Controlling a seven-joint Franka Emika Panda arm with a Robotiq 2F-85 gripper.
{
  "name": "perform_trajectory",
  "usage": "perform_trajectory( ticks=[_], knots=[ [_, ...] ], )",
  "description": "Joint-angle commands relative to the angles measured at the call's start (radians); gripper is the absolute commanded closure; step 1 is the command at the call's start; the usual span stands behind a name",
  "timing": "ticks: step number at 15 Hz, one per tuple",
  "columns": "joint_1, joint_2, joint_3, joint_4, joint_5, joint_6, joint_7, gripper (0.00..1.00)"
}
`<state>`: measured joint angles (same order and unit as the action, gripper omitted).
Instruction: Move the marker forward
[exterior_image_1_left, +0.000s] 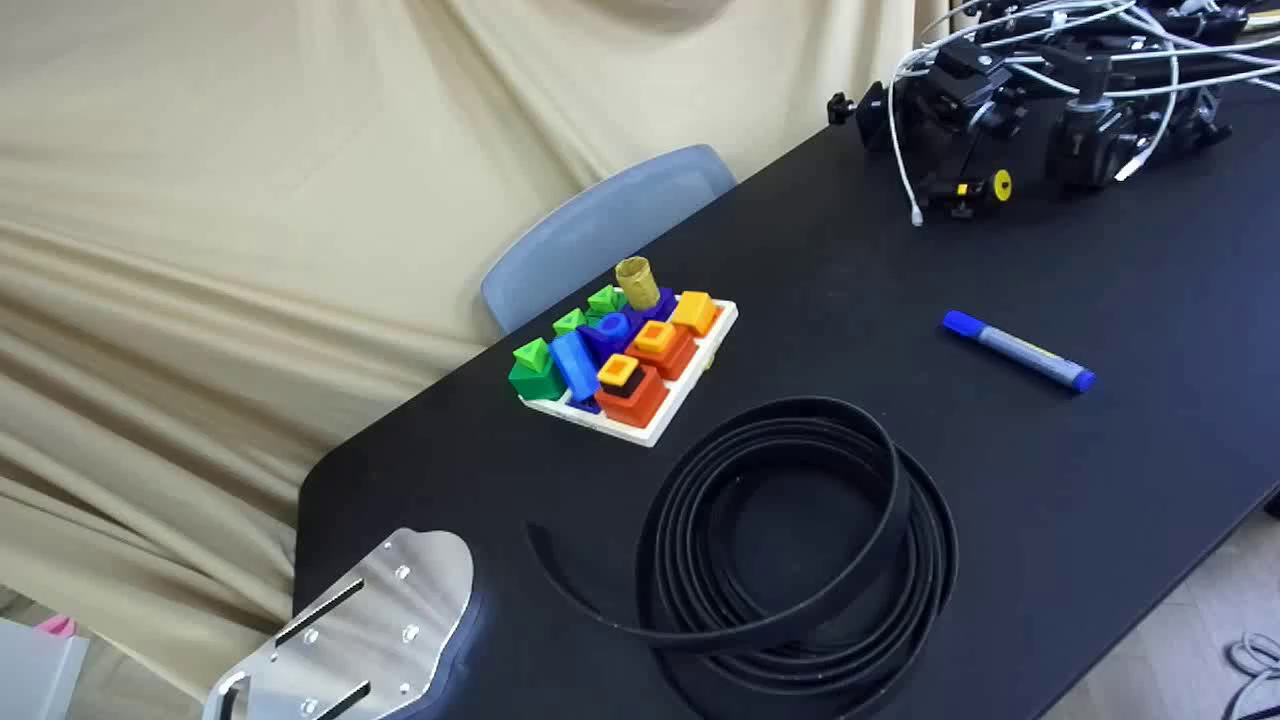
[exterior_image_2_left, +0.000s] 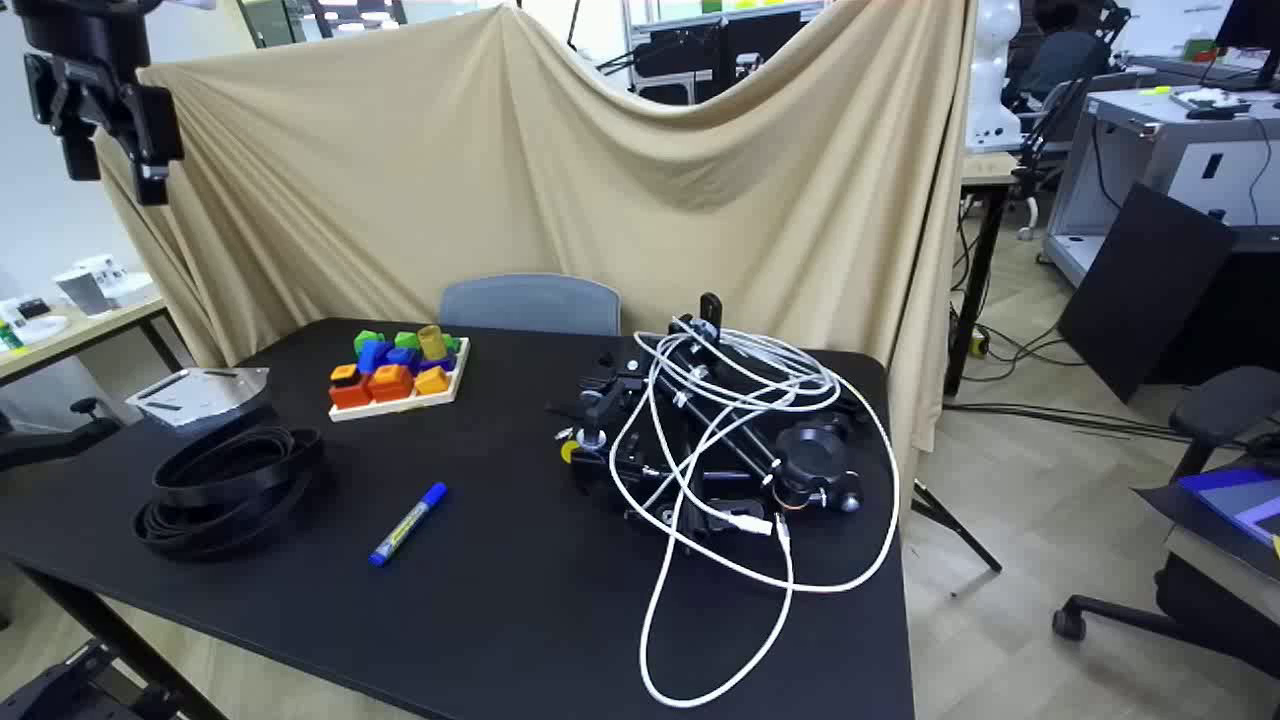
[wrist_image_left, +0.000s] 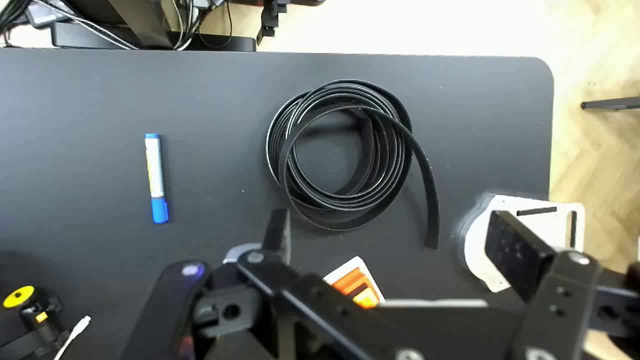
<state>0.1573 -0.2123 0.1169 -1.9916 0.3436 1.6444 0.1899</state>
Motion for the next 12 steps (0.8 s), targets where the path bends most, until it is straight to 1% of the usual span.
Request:
perform_trajectory(
  ticks=[1, 11, 12],
  knots=[
    [-0.012, 0.001, 0.01, 0.003, 0.002, -0.002, -0.001, 0.0],
    [-0.012, 0.001, 0.01, 0.004, 0.002, -0.001, -0.002, 0.0],
    [-0.013, -0.002, 0.015, -0.007, -0.007, 0.028, 0.002, 0.0]
  ],
)
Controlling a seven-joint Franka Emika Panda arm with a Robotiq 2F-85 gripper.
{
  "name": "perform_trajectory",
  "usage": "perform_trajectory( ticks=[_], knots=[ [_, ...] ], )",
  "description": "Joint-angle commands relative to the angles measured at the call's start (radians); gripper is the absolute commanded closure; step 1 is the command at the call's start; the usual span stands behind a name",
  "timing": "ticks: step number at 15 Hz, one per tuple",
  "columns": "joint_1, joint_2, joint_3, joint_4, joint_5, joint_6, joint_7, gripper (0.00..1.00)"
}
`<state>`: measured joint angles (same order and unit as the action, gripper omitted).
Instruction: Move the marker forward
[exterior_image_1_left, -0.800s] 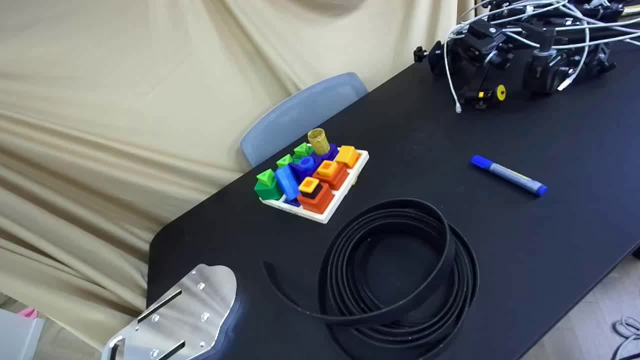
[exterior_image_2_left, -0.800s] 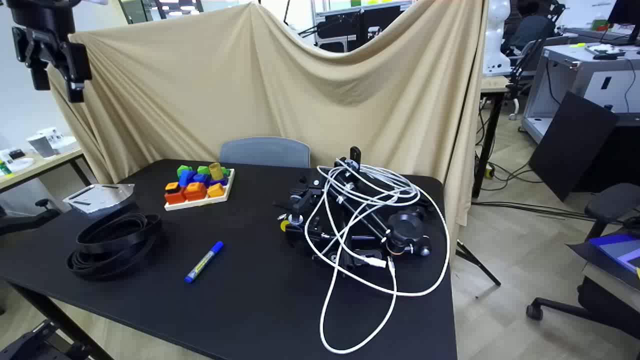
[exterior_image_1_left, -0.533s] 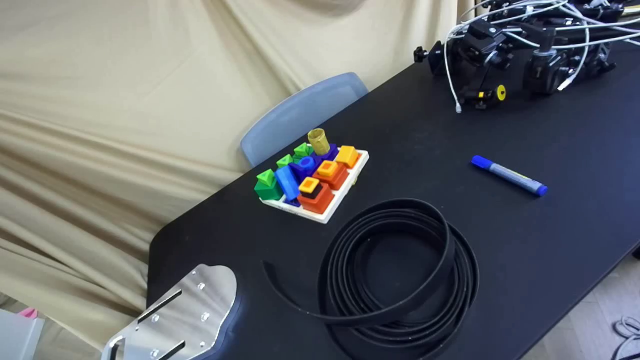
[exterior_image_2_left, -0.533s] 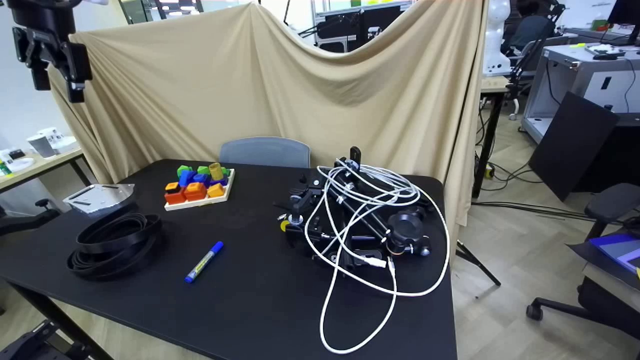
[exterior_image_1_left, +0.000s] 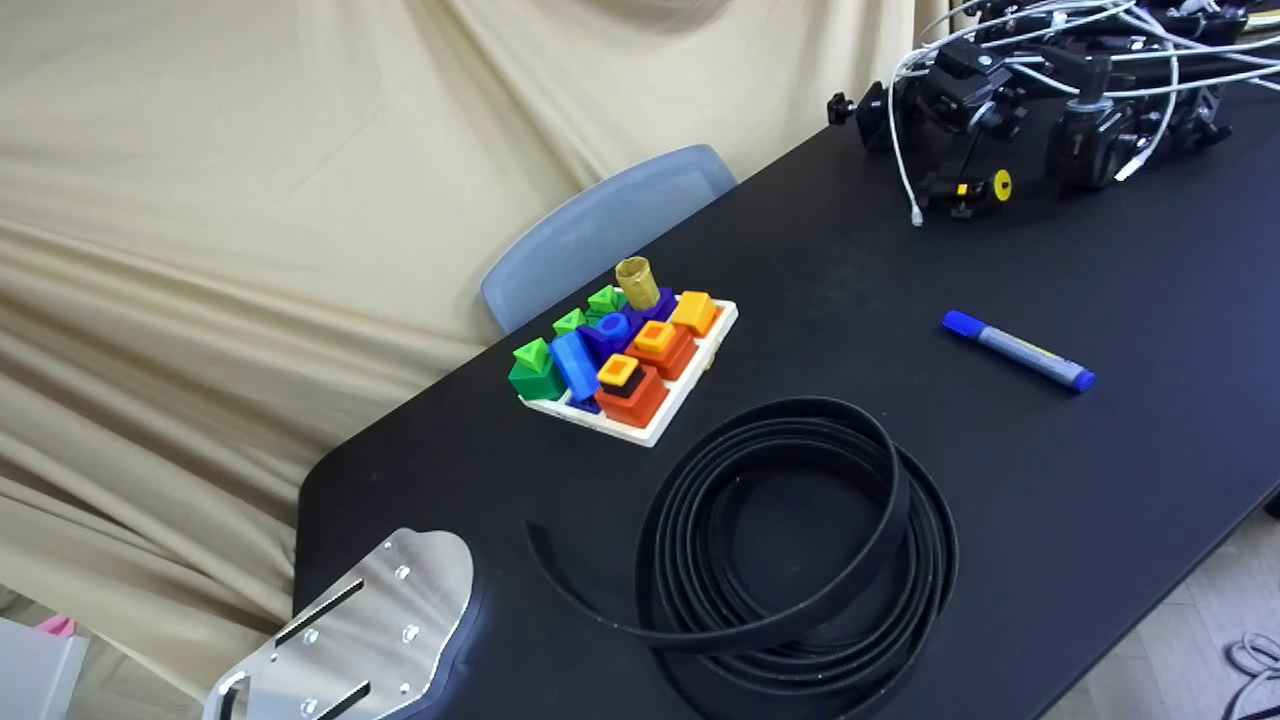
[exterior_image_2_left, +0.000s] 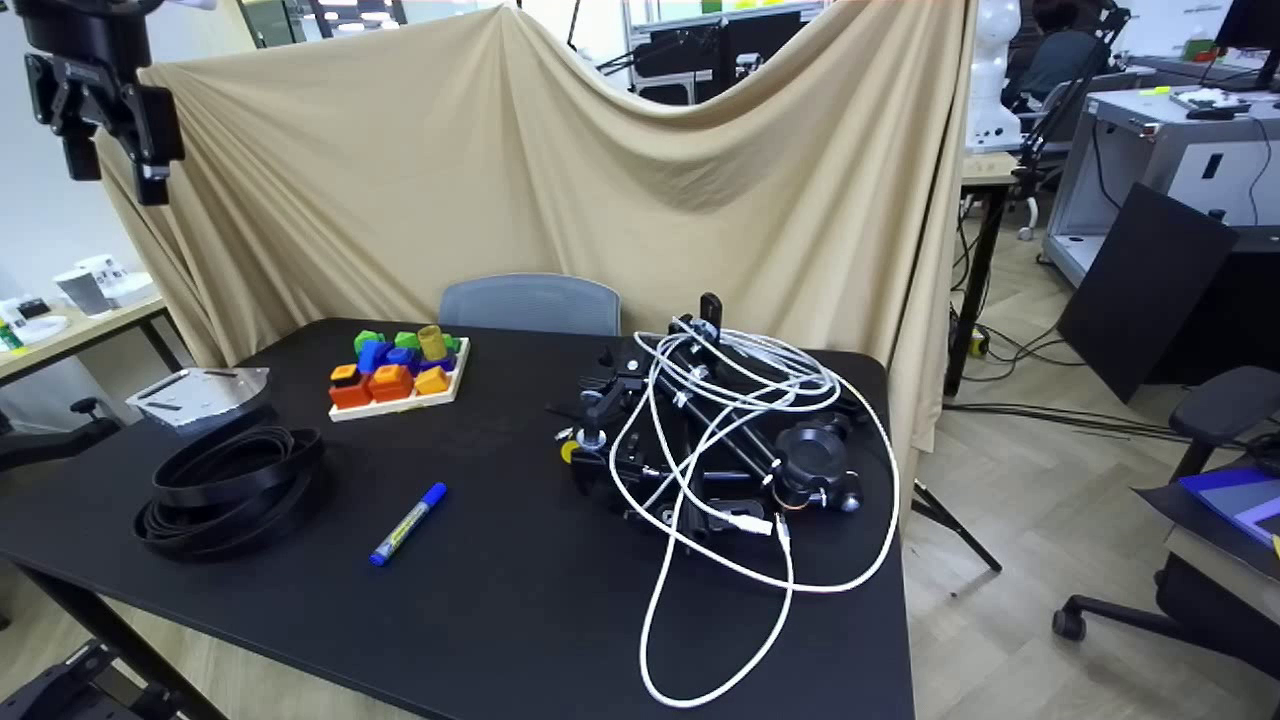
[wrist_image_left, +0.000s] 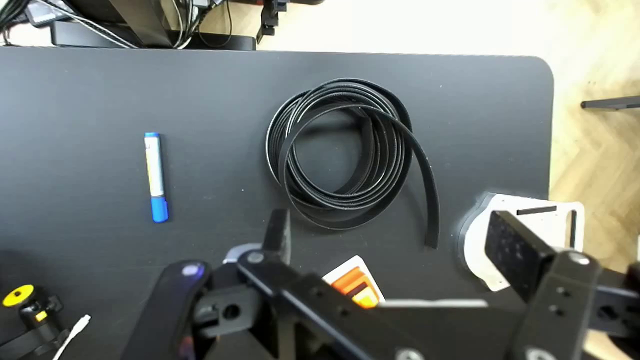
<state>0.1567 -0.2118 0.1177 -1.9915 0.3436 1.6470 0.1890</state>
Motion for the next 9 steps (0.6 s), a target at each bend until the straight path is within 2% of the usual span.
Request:
perform_trajectory(
  ticks=[1, 6, 9],
  knots=[
    [-0.013, -0.009, 0.02, -0.025, -0.021, 0.061, 0.004, 0.0],
    [-0.011, -0.034, 0.055, -0.176, -0.139, 0.351, 0.007, 0.0],
    [-0.01, -0.028, 0.069, -0.271, -0.224, 0.465, 0.021, 0.0]
  ],
)
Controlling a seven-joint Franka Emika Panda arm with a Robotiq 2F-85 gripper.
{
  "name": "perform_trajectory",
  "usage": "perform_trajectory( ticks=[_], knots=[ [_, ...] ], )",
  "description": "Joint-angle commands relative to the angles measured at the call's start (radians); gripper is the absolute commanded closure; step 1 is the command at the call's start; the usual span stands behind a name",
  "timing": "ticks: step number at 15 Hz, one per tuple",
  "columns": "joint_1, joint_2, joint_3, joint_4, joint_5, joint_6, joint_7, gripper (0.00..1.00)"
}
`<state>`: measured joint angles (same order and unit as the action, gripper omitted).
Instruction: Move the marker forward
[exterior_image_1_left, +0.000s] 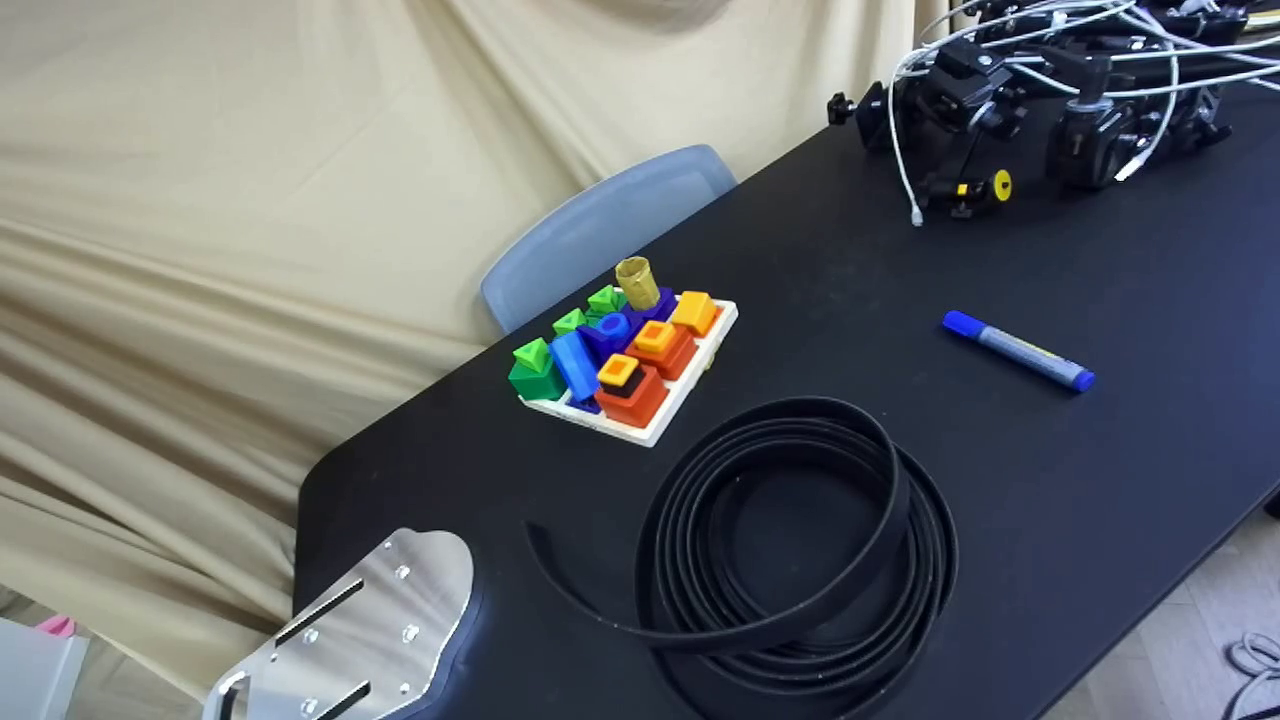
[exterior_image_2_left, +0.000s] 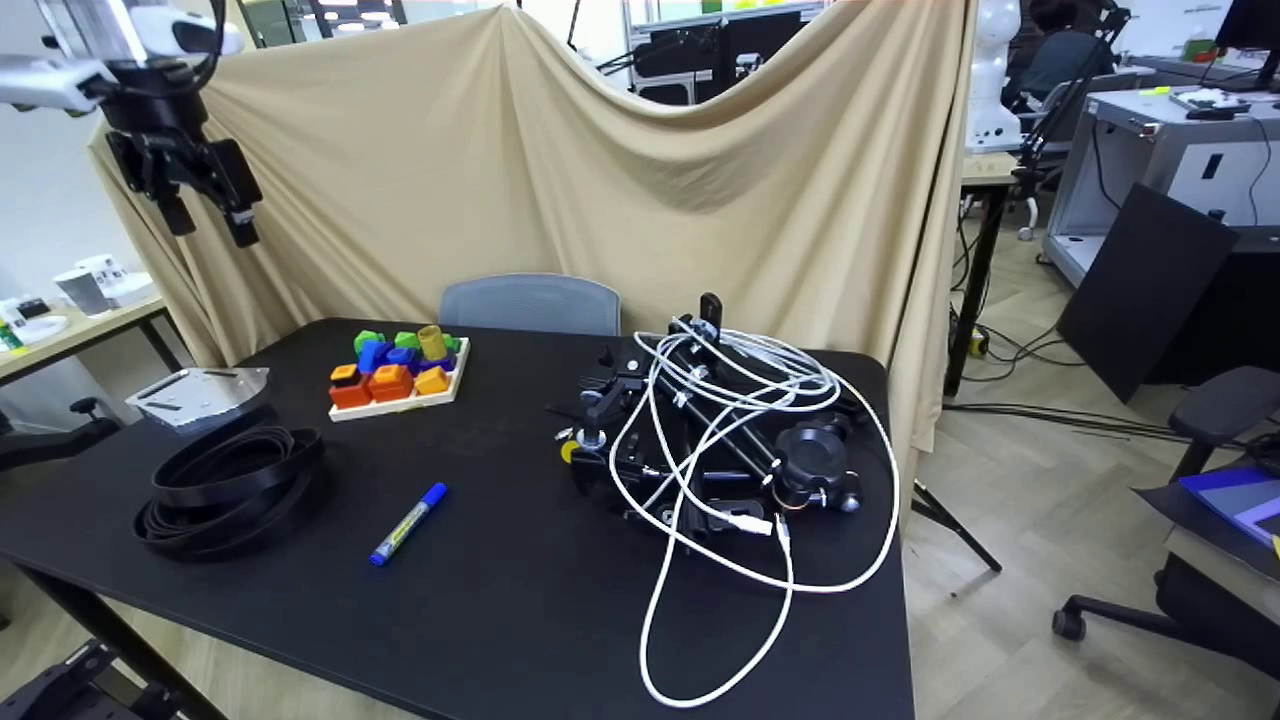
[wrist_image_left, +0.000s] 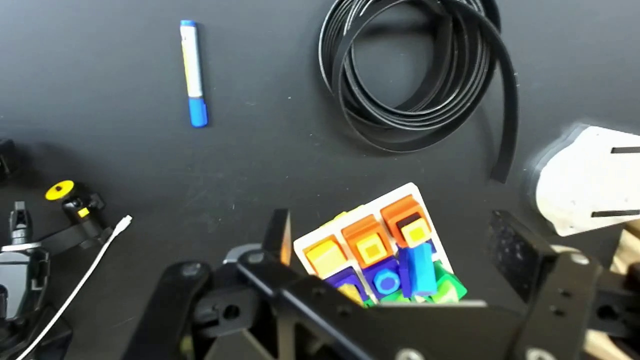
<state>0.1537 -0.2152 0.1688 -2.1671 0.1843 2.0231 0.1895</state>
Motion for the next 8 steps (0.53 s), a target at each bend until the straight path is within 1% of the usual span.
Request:
perform_trajectory(
  ticks=[1, 5, 8],
  knots=[
    [-0.007, -0.023, 0.018, -0.129, -0.083, 0.108, 0.02, 0.0],
    [-0.016, -0.028, 0.01, -0.252, -0.142, 0.142, 0.019, 0.0],
    [-0.021, -0.061, -0.003, -0.349, -0.148, 0.14, -0.007, 0.0]
  ],
)
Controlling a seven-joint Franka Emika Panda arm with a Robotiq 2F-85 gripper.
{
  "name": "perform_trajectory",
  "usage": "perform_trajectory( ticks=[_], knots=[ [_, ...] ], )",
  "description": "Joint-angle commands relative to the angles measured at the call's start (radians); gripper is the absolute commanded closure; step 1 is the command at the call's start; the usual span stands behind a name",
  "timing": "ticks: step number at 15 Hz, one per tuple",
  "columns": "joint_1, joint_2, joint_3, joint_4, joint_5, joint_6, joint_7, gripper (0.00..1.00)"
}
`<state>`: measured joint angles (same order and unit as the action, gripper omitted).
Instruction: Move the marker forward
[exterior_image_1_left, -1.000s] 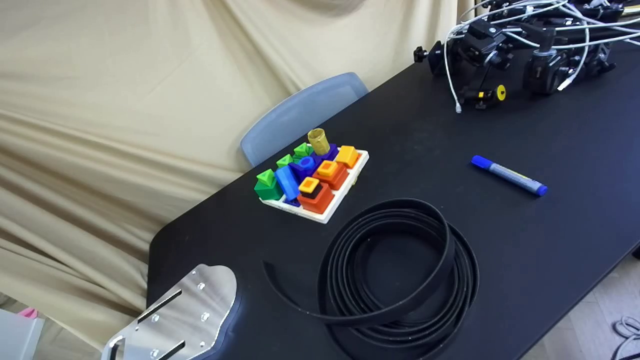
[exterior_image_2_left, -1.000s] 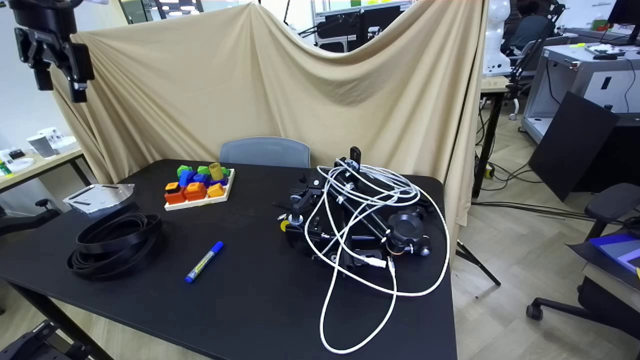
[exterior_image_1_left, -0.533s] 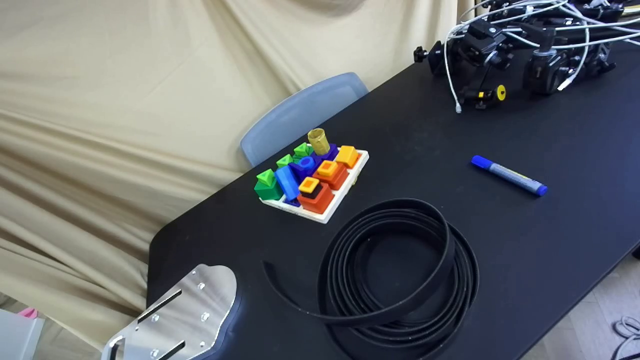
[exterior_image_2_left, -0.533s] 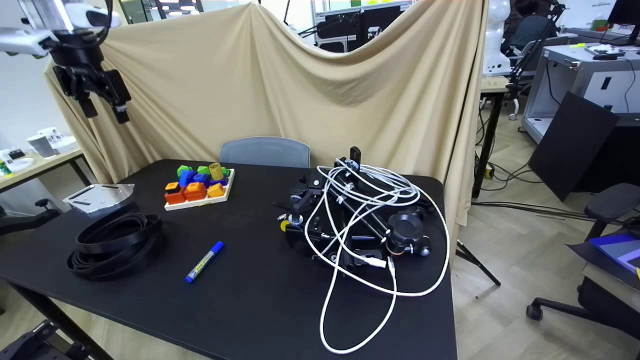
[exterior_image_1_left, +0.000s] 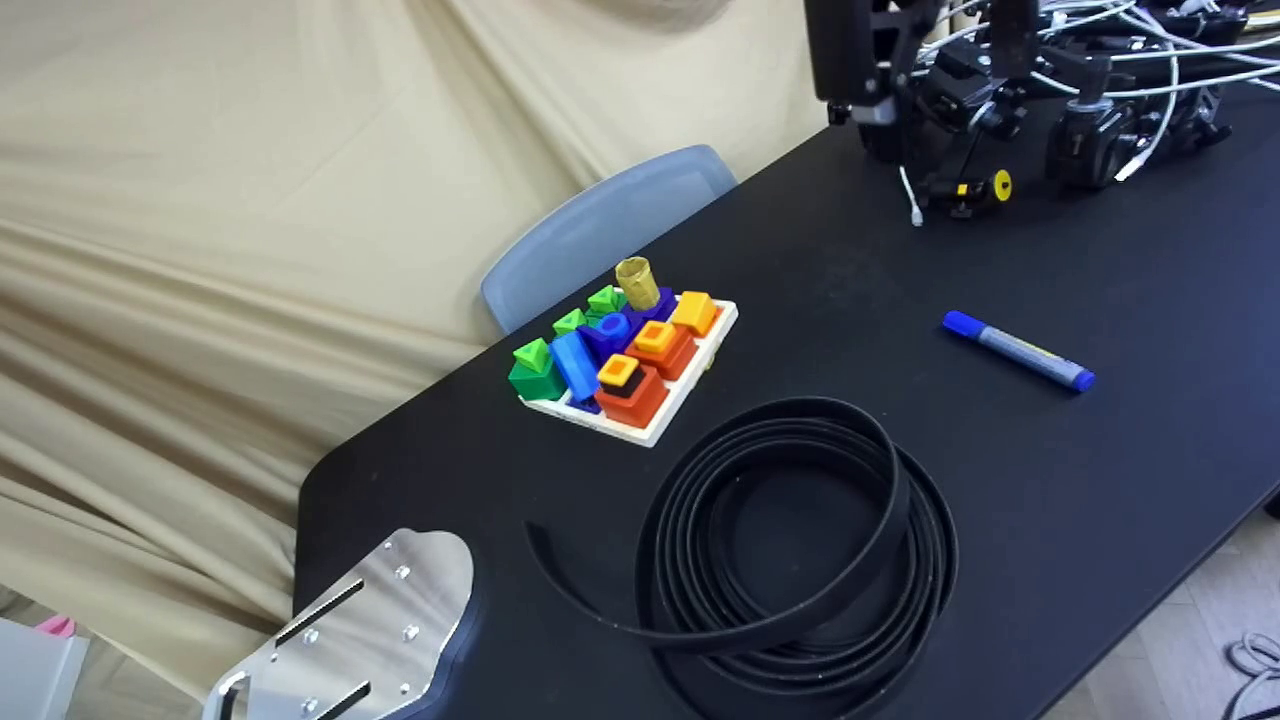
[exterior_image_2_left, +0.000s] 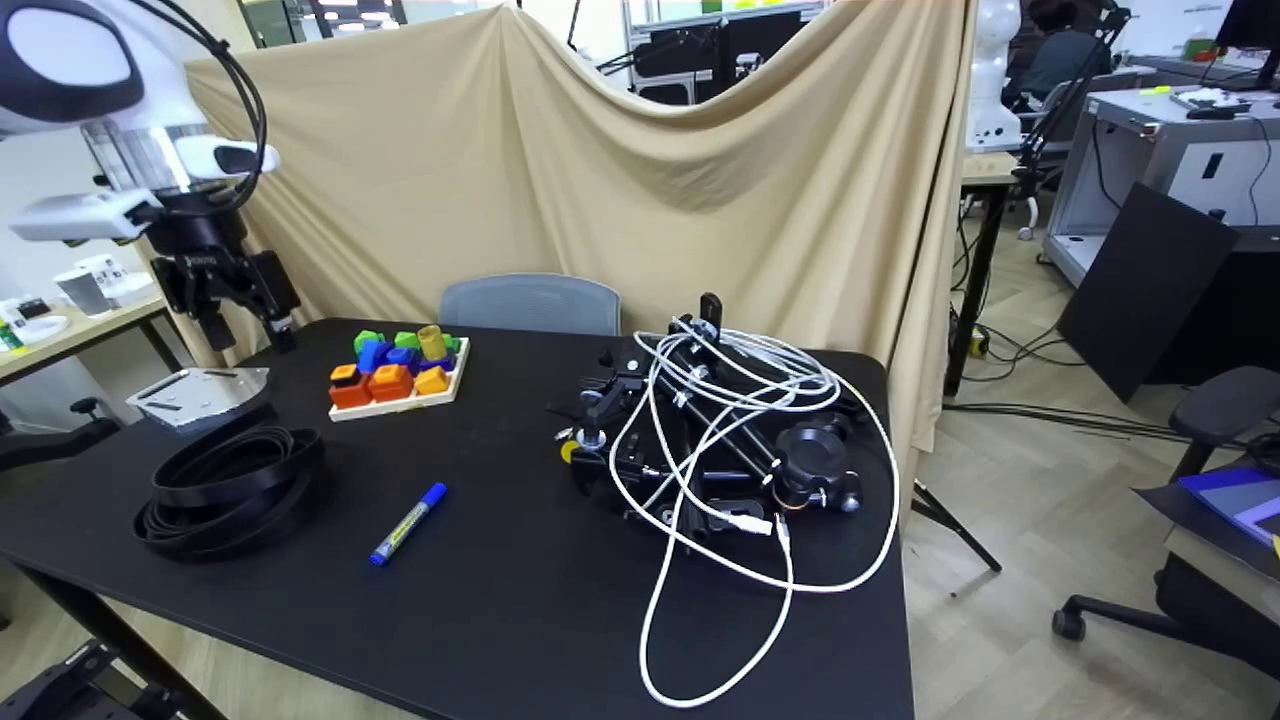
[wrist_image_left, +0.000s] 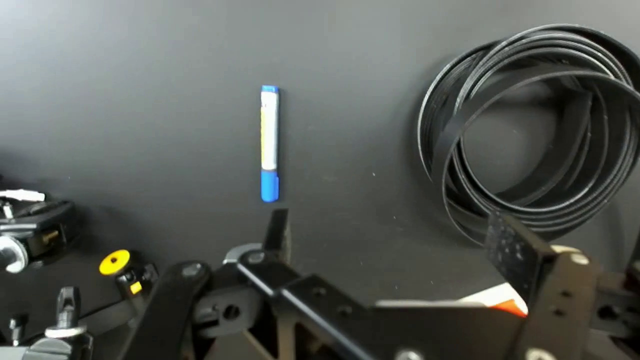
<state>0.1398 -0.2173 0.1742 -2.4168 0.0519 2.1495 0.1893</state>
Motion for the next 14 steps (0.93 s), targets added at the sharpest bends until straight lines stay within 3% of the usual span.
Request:
perform_trajectory(
  ticks=[1, 2, 7, 11, 14],
  knots=[
    [-0.013, -0.07, -0.011, -0.133, -0.018, 0.023, 0.014, 0.0],
    [-0.005, -0.011, -0.006, -0.057, -0.004, 0.0, -0.002, 0.0],
    [-0.005, -0.012, -0.005, -0.068, -0.004, 0.002, -0.005, 0.0],
    [-0.018, 0.007, -0.02, -0.111, -0.011, 0.109, -0.033, 0.0],
    [-0.025, 0.02, -0.053, -0.18, 0.005, 0.234, -0.131, 0.0]
  ],
)
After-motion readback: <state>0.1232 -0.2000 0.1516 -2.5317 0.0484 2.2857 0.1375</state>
